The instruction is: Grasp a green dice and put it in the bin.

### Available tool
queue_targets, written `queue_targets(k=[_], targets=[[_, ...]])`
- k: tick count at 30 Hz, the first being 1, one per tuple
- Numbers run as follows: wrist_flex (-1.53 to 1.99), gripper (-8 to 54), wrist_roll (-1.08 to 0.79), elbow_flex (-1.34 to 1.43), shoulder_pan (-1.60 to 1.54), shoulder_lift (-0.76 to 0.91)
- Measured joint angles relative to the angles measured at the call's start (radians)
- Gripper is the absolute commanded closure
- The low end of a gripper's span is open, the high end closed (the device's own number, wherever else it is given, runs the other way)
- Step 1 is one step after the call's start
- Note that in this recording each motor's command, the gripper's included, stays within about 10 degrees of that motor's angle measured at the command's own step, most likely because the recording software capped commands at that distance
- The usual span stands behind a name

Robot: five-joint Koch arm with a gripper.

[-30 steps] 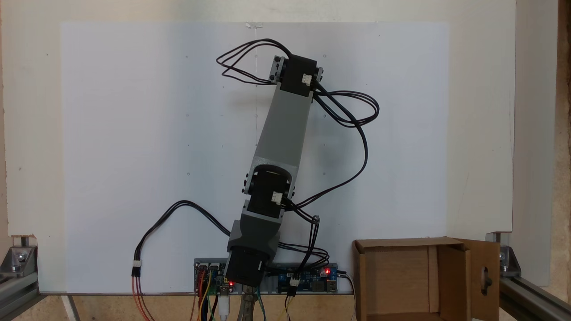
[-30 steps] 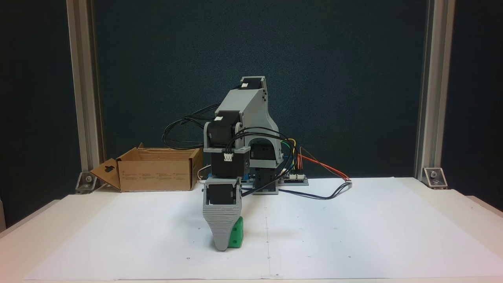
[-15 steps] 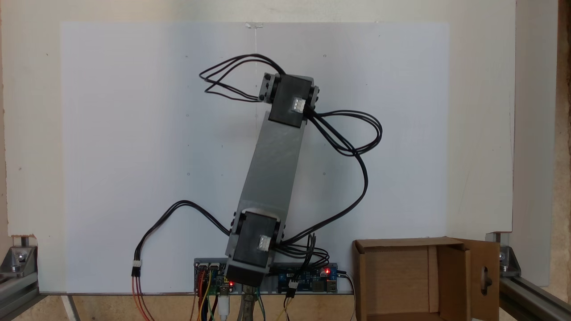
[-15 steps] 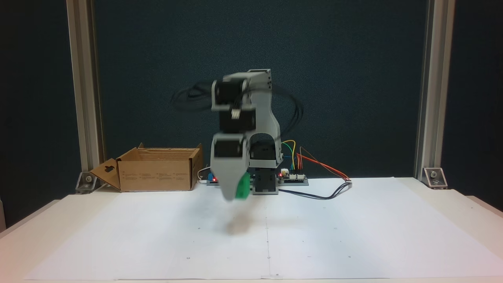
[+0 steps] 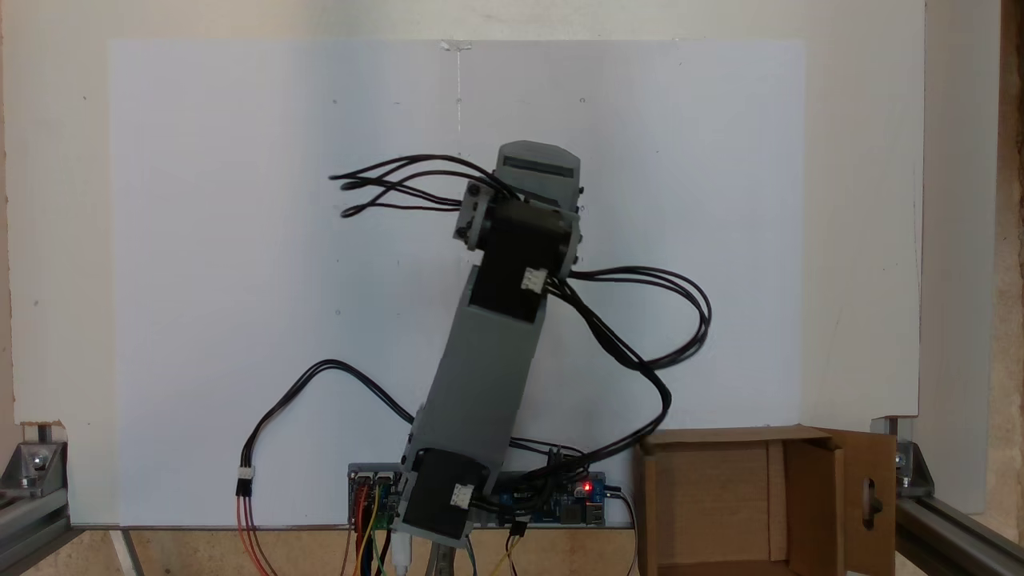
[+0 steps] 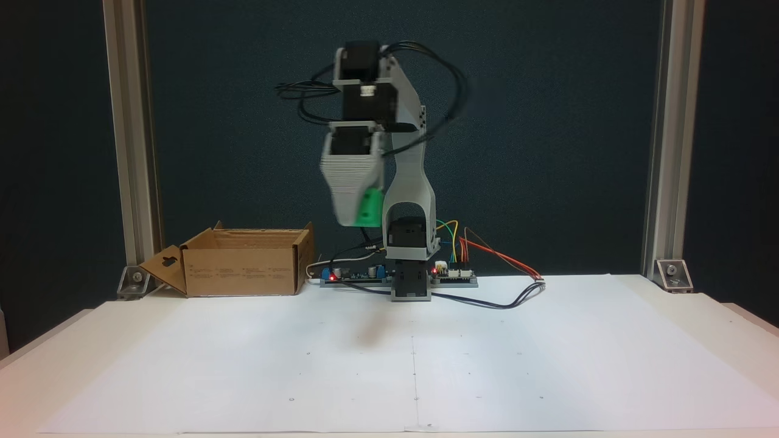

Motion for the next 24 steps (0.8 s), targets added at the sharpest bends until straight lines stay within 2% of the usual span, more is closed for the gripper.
queue_targets(k=[9, 21, 24], targets=[[0.002, 33.6, -0.018, 0.000, 0.471, 0.034], [-0.028, 33.6, -0.252, -0.002, 1.296, 0.029], [-0.061, 33.6, -0.282, 0.000, 1.410, -0.043]])
